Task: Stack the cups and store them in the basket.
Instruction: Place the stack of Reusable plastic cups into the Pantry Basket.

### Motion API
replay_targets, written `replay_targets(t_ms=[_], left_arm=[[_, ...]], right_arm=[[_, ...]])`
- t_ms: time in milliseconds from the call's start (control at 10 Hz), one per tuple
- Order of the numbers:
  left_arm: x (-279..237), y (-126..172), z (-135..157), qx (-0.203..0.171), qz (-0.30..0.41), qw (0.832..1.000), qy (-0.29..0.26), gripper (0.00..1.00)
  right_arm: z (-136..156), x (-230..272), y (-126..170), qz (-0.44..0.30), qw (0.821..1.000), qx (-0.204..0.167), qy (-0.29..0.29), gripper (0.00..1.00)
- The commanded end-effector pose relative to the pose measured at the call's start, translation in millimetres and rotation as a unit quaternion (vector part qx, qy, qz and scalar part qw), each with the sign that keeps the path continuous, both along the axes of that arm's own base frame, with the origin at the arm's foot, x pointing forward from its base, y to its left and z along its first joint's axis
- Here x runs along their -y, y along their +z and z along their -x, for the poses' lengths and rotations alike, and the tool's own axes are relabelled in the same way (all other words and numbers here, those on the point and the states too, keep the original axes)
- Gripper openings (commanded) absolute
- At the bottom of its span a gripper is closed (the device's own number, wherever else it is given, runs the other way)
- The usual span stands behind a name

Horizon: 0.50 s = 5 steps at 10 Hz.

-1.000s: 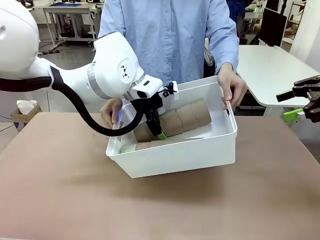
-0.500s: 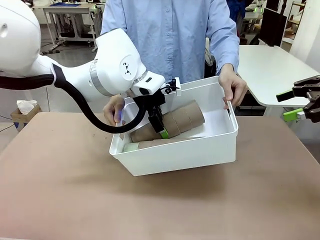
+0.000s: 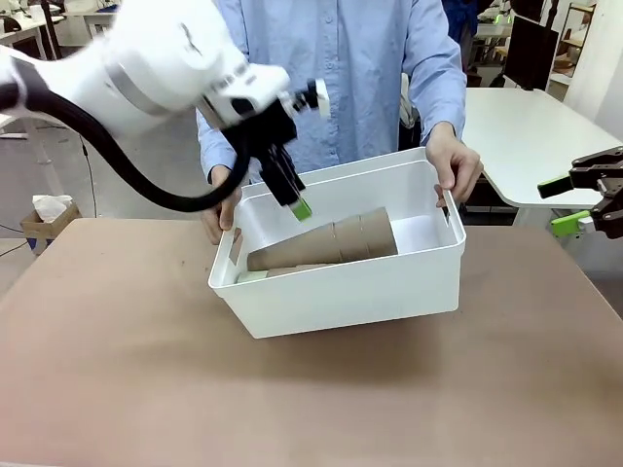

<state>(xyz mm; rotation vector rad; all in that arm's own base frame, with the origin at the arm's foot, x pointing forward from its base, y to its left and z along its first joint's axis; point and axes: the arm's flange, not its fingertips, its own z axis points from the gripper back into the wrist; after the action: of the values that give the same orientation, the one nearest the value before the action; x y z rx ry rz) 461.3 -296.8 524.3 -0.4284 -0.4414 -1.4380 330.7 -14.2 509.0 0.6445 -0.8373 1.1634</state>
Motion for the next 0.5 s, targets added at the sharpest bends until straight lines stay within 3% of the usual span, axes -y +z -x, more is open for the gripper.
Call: replay_targets(t_ms=[0, 400], left_arm=[[-41.5, 20.7, 24.8, 0.002, 0.043, 0.999, 0.0, 1.0], [-170.5, 75.7, 74.7, 0.044, 0.097, 0.994, 0.036, 1.0]], right_arm=[[-1.1, -0.5, 1.9, -0.007, 1.0, 0.0, 0.001, 1.0], [-1.1, -0.5, 1.9, -0.007, 1.0, 0.0, 0.001, 1.0]])
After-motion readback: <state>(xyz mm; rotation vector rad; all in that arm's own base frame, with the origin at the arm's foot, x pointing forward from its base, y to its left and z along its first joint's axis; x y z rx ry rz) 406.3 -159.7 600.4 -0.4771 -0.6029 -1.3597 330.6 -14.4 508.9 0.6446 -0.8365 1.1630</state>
